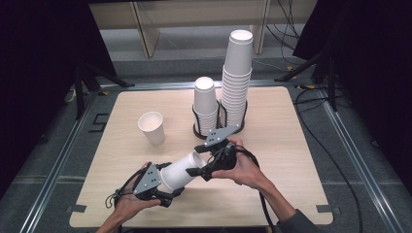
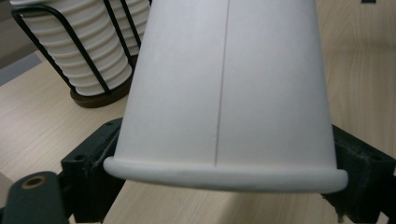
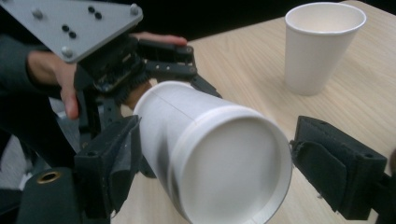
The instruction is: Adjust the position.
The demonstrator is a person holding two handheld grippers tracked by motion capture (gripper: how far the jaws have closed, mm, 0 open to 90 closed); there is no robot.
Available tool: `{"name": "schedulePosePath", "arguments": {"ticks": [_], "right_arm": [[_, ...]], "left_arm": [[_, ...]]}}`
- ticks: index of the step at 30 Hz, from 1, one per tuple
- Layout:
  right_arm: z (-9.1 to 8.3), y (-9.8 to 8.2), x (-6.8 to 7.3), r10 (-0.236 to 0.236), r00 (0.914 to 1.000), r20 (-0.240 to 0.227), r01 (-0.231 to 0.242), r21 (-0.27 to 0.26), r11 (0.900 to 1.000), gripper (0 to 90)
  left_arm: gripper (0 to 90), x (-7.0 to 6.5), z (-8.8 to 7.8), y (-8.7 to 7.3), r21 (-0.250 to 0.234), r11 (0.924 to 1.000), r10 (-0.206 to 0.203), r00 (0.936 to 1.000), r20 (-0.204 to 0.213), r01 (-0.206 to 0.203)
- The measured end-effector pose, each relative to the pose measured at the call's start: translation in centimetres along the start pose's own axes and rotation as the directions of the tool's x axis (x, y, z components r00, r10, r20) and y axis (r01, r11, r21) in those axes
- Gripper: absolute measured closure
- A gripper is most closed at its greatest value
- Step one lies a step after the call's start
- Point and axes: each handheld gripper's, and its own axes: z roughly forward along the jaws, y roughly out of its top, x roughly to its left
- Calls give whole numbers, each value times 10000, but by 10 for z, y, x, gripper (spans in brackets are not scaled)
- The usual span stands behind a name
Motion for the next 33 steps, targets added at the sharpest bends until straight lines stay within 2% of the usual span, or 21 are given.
{"name": "schedulePosePath", "arguments": {"ticks": [1, 3, 4, 5, 7, 9, 10, 11, 12, 13, 14, 16, 17, 18, 19, 20, 22, 23, 27, 28, 33], "right_arm": [[1, 1, 0, -460, 9989, 40, 460, 127, 9989, 156], [2, 1, 2, -761, 9970, 140, 754, 480, 9960, 161], [2, 0, 4, -665, 9977, 148, 652, 752, 9950, 158], [3, 1, 3, -1133, 9933, 222, 1110, 869, 9900, 160], [4, 1, 5, -1354, 9906, 165, 1326, 1185, 9841, 159], [6, 0, 9, -1447, 9895, 69, 1419, 1531, 9780, 159], [7, 0, 9, -1719, 9851, 85, 1683, 1604, 9726, 159], [8, -1, 12, -1471, 9891, 99, 1428, 1839, 9725, 160], [9, -1, 10, -1974, 9803, 53, 1929, 1877, 9631, 162], [11, -1, 10, -2035, 9791, 26, 1991, 1932, 9607, 164], [12, -2, 14, -1659, 9861, -26, 1624, 2196, 9620, 164], [16, -2, 13, -2215, 9750, -155, 2192, 2289, 9485, 164], [17, -4, 16, -1865, 9822, -202, 1856, 2491, 9505, 165], [19, -4, 15, -2324, 9721, -322, 2331, 2459, 9408, 170], [21, -5, 17, -1998, 9794, -304, 2006, 2669, 9426, 171], [24, -5, 15, -2410, 9692, -515, 2460, 2608, 9335, 169], [25, -7, 17, -2212, 9737, -552, 2277, 2833, 9316, 175], [26, -7, 17, -2371, 9692, -673, 2464, 2853, 9262, 176], [28, -10, 16, -2144, 9736, -787, 2283, 2994, 9264, 180], [29, -10, 15, -2235, 9705, -908, 2405, 2905, 9262, 182], [31, -13, 12, -2040, 9715, -1204, 2311, 2918, 9282, 185]], "left_arm": [[122, -1, 1, -1, -68, 10000, -27, 10000, 88, 28], [125, -2, 1, 0, 171, 9995, 249, 9995, 216, -253], [125, -3, 2, 1, 193, 9995, 262, 9993, 276, -267], [125, -4, 2, 1, 266, 9989, 365, 9987, 344, -374], [125, -4, 1, 2, 609, 9957, 679, 9969, 400, -703], [125, -5, 2, 3, 648, 9949, 741, 9960, 493, -772], [125, -5, 1, 3, 734, 9933, 854, 9950, 512, -890], [125, -6, 0, 3, 850, 9917, 912, 9940, 608, -962], [125, -5, 1, 4, 846, 9905, 1027, 9925, 656, -1081], [125, -6, 1, 4, 864, 9898, 1072, 9919, 675, -1129], [126, -6, 0, 4, 938, 9882, 1153, 9911, 673, -1213], [126, -7, 0, 4, 877, 9892, 1113, 9909, 759, -1178], [126, -7, 0, 5, 974, 9872, 1178, 9892, 874, -1262], [126, -7, 0, 5, 964, 9862, 1262, 9883, 853, -1343], [126, -8, 0, 6, 960, 9860, 1284, 9880, 863, -1366], [126, -8, -1, 6, 976, 9853, 1309, 9870, 935, -1400], [125, -7, -1, 7, 1011, 9836, 1390, 9852, 1004, -1491], [125, -8, -1, 7, 887, 9853, 1370, 9854, 1007, -1461], [125, -7, -2, 7, 1011, 9832, 1410, 9840, 1091, -1521], [124, -7, -3, 8, 1037, 9828, 1412, 9837, 1112, -1527], [123, -7, -3, 8, 759, 9844, 1489, 9815, 1206, -1587]]}}
